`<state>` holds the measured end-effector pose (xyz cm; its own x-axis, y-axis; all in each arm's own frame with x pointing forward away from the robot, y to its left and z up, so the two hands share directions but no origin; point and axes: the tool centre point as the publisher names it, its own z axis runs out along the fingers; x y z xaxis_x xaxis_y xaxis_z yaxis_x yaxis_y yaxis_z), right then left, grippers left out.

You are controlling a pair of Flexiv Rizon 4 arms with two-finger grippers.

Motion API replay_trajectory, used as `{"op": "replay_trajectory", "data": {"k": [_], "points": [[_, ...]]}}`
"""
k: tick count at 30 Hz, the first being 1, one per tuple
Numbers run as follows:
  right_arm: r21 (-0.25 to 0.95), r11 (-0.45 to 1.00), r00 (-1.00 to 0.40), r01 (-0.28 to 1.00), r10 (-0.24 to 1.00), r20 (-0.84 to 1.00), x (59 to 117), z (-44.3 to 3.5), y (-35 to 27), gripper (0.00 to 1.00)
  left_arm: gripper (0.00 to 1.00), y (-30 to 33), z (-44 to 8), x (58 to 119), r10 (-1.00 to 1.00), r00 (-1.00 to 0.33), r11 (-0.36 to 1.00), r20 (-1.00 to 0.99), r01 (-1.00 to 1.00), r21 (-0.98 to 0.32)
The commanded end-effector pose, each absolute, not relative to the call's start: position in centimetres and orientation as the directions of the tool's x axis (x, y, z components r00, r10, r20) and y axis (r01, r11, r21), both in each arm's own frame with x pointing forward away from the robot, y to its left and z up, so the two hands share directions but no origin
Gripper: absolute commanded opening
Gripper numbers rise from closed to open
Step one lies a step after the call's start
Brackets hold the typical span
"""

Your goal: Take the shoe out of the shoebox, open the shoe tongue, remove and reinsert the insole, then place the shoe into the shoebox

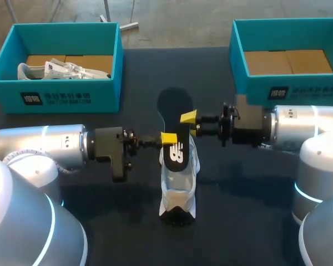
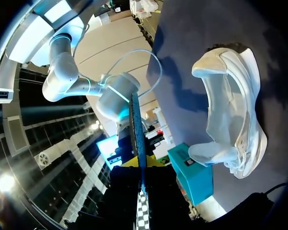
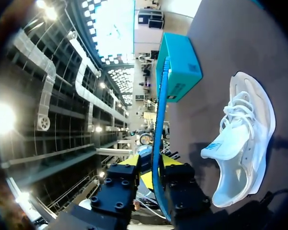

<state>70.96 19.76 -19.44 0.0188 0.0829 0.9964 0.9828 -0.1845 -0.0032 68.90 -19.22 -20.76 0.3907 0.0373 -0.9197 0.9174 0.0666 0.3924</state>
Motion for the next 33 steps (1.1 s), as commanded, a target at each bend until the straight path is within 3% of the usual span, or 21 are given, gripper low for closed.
{"op": "replay_trajectory", "data": {"k": [1,10,11,12,13,14,23,31,33], "points": [[-0.005,-0.181,0.021,0.984,0.086,0.996,71.2,-19.5,20.3,0.0,0.0,-19.5,-20.8,68.9,0.04,0.392,0.073,-0.919,0.916,0.394],[-0.006,-0.166,0.022,0.986,0.092,0.996,71.3,-19.5,20.5,0.0,0.0,-19.6,-21.0,68.9,0.041,0.378,0.076,-0.925,0.922,0.38],[-0.006,-0.167,0.022,0.986,0.091,0.996,71.2,-19.5,20.5,0.0,0.12,-19.6,-21.0,68.8,0.041,0.364,0.072,-0.931,0.928,0.366],[-0.006,-0.167,0.022,0.986,0.091,0.996,71.2,-19.6,20.5,0.0,0.33,-19.5,-21.0,68.8,0.038,0.358,0.07,-0.933,0.93,0.36],[-0.006,-0.168,0.021,0.986,0.091,0.996,71.1,-19.6,20.4,0.0,0.77,-19.2,-20.9,68.7,0.039,0.352,0.068,-0.935,0.933,0.354],[-0.006,-0.169,0.021,0.986,0.09,0.996,71.1,-19.7,20.3,0.0,1.0,-19.0,-20.9,68.6,0.043,0.34,0.065,-0.939,0.937,0.343],[0.008,-0.167,0.008,0.986,0.09,0.996,70.8,-21.0,19.9,0.0,1.0,-14.8,-19.7,69.3,0.134,0.23,0.043,-0.964,0.97,0.238],[0.006,-0.154,0.008,0.988,0.087,0.996,70.6,-22.4,20.2,0.0,1.0,-12.3,-18.5,71.6,0.376,0.12,0.003,-0.919,0.991,0.131],[-0.006,-0.17,0.022,0.985,0.093,0.995,70.6,-22.6,20.1,0.0,1.0,-12.0,-17.9,72.3,0.49,0.161,-0.04,-0.857,0.986,0.163]]}}
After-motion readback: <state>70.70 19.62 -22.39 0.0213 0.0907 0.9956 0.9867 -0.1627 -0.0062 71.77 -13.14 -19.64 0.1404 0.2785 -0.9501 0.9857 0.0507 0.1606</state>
